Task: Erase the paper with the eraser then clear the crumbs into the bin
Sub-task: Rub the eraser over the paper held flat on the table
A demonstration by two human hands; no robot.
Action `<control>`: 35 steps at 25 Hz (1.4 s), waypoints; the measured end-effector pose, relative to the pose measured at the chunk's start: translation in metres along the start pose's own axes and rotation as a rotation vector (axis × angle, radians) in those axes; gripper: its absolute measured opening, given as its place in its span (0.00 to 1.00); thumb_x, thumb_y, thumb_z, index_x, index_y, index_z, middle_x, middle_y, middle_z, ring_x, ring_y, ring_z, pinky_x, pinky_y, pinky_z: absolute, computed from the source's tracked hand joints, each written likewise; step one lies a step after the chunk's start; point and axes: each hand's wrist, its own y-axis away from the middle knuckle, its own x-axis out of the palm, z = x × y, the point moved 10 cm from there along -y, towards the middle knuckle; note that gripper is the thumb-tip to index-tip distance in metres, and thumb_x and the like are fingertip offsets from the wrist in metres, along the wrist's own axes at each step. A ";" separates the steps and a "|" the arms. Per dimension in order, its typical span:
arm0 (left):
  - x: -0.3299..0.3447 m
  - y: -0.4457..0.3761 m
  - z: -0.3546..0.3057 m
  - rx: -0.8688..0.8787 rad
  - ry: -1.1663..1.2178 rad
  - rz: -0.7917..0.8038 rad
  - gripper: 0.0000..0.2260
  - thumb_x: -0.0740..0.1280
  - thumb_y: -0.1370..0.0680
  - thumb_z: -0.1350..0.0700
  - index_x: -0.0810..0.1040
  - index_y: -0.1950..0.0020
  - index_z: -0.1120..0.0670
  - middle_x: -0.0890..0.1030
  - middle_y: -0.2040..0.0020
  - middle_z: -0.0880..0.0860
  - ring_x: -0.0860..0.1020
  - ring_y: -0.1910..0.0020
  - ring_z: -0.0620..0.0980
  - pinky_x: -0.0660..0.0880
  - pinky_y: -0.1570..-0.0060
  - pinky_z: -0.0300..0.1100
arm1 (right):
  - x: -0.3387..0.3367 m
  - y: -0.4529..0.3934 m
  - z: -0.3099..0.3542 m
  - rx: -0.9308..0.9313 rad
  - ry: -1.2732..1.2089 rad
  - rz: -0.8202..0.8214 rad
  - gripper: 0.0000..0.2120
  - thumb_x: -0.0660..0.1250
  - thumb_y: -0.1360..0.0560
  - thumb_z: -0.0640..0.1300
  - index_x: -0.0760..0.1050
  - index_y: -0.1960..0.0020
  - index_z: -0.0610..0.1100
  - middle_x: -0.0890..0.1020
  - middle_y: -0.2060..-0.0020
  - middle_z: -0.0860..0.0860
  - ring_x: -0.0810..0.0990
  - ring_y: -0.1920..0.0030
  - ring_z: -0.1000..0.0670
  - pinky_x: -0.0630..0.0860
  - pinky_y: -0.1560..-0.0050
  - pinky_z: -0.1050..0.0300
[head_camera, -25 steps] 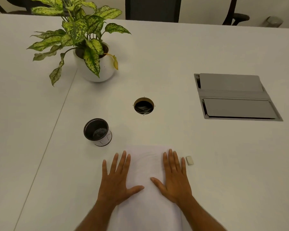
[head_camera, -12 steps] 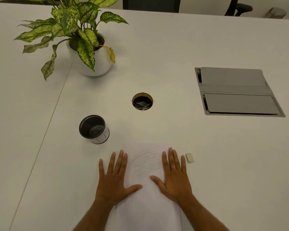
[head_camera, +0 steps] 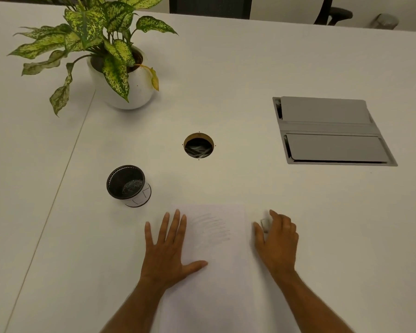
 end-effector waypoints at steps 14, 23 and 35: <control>0.020 -0.046 -0.060 -0.001 0.114 0.066 0.51 0.47 0.36 0.16 0.53 0.19 0.44 0.52 0.18 0.57 0.50 0.20 0.63 0.46 0.31 0.75 | 0.023 0.040 0.079 -0.447 -0.182 0.212 0.16 0.60 0.23 0.49 0.82 0.44 0.45 0.84 0.52 0.52 0.80 0.53 0.53 0.80 0.55 0.59; 0.028 -0.054 -0.059 -0.048 0.083 0.040 0.55 0.48 0.41 0.14 0.41 0.20 0.39 0.43 0.18 0.58 0.42 0.20 0.64 0.37 0.32 0.77 | 0.030 0.061 0.070 -0.442 -0.149 0.312 0.14 0.61 0.23 0.48 0.82 0.51 0.41 0.83 0.57 0.49 0.82 0.57 0.49 0.81 0.60 0.58; 0.031 -0.056 -0.058 -0.066 0.078 0.112 0.56 0.52 0.41 0.15 0.27 0.25 0.37 0.28 0.22 0.55 0.29 0.23 0.62 0.31 0.33 0.75 | 0.027 0.057 0.079 -0.513 -0.088 0.257 0.08 0.77 0.37 0.35 0.84 0.58 0.40 0.82 0.64 0.49 0.79 0.64 0.48 0.78 0.68 0.59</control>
